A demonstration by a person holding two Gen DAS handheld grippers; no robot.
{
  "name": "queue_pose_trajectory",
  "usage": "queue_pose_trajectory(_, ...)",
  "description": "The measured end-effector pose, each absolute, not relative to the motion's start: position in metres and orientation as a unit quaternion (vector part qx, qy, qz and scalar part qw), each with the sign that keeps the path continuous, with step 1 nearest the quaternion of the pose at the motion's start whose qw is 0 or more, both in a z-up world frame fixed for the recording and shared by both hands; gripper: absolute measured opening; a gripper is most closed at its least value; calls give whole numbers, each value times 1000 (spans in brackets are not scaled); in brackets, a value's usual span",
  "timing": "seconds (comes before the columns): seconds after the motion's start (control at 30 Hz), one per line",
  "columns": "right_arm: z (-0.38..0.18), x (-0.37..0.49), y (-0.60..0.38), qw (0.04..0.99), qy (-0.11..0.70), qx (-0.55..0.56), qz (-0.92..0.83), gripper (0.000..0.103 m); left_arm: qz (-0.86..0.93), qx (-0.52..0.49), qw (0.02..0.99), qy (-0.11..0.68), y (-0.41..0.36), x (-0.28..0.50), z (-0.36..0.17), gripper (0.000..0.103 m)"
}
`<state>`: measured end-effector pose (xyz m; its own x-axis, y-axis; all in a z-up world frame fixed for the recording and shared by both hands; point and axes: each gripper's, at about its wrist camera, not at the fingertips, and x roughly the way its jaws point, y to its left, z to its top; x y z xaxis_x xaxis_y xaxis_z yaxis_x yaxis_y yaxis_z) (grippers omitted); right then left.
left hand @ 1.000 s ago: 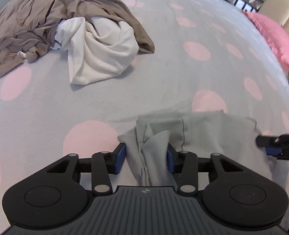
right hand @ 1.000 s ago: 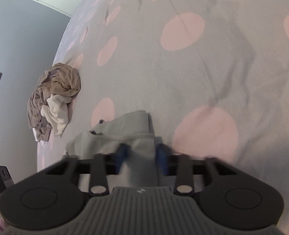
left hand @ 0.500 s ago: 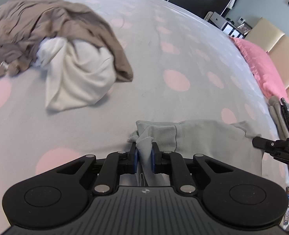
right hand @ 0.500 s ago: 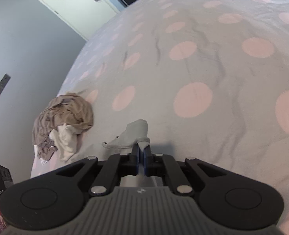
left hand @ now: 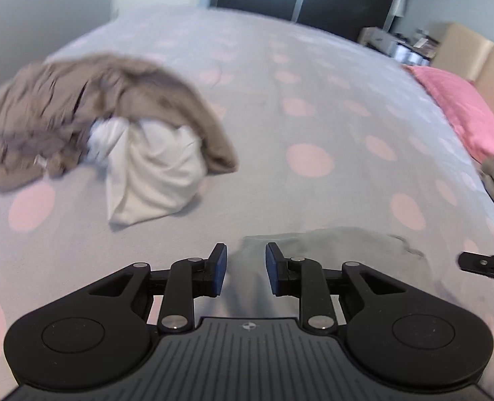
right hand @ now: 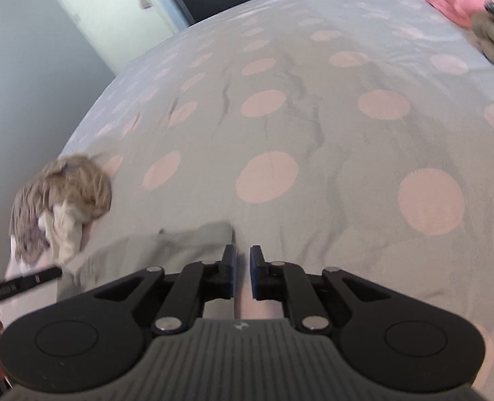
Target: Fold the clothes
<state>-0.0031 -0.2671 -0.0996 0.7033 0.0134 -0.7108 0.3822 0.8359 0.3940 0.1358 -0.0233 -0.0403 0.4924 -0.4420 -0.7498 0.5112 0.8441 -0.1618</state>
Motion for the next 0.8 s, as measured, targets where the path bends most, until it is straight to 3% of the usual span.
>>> queue_pose_trajectory(0.17,-109,-17,-231,894,388,220,-53,12,-324,91,849,406,-36,95,-43,22)
queue_pose_trajectory(0.37,-135,-15,-218,887,418,188,-52,0,-304,129,839,433,-26,90,-80,16)
queue_pose_trajectory(0.57,-128,-20,-221,882,424,193,-73,0,-293,112,844,434,-13,96,-80,17)
queue_pose_trajectory(0.6,-125,-22,-220,882,425,185,-82,6,-285,109,848,433,-9,96,-76,17)
queue_pose_trajectory(0.8,-107,-41,-206,892,415,152,-91,7,-291,117,857,410,-2,75,-53,17)
